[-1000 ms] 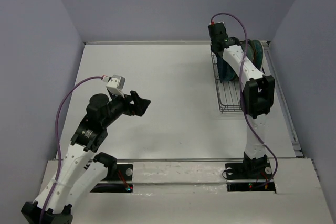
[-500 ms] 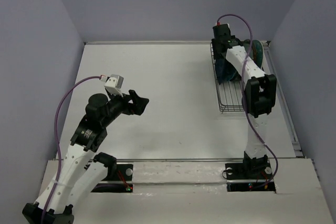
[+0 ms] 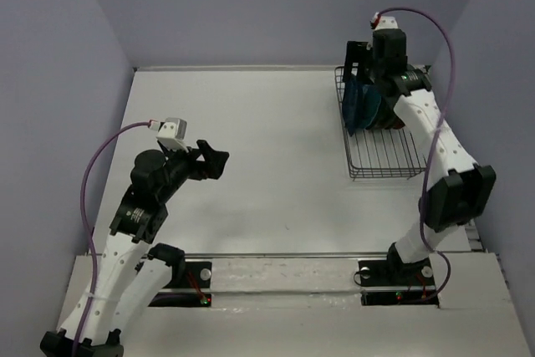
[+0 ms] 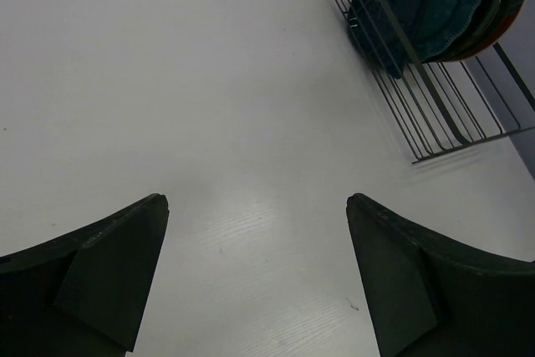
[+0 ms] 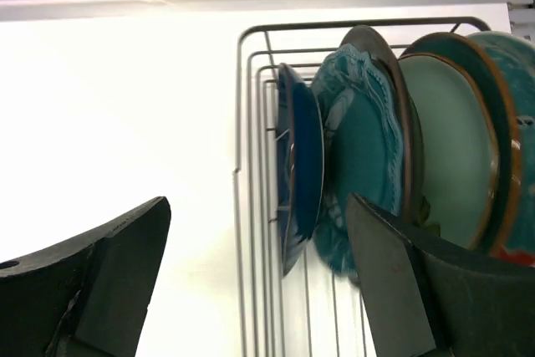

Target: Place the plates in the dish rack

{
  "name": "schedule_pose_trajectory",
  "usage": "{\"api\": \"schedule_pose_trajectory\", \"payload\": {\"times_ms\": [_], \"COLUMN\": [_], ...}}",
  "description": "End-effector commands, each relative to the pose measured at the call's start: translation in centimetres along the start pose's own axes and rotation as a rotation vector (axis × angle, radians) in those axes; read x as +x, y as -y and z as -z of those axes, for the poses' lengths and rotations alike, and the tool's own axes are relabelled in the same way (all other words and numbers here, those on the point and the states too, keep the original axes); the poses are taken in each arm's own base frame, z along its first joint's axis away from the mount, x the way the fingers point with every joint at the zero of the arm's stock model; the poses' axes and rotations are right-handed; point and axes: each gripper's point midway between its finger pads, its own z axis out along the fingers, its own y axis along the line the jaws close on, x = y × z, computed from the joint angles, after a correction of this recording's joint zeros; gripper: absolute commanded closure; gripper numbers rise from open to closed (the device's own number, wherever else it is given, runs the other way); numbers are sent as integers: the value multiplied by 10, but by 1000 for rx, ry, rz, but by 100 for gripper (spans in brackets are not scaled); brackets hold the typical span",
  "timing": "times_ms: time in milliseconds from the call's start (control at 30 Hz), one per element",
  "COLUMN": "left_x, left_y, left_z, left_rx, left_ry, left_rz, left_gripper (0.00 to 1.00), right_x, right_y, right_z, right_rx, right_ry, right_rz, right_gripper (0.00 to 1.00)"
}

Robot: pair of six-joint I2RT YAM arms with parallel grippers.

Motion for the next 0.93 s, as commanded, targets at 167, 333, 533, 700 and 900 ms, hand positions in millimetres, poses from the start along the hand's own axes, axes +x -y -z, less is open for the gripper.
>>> {"api": "schedule_pose_trajectory", "payload": {"times_ms": [167, 333, 533, 700, 900], "left_x": [-88, -148, -183, -192, -181], "left_y": [32, 69, 90, 97, 93], "left_z": [37, 78, 113, 129, 121], "left_rx": [66, 174, 244, 266, 253], "left_ry": [298, 478, 610, 658, 612], "left_rz": [-1, -3, 4, -3, -31], "left_gripper": [1, 1, 1, 1, 1], "right_x": [-38, -12, -3, 5, 4], "right_y": [-62, -39, -3, 7, 6], "right_z": [216, 328, 412, 430, 417], "right_rx": [-676, -792, -776, -757, -741], "right_ry": [449, 632, 835, 872, 842], "right_rz": [-231, -228, -233, -236, -252], "right_gripper": [0, 0, 0, 0, 0]}}
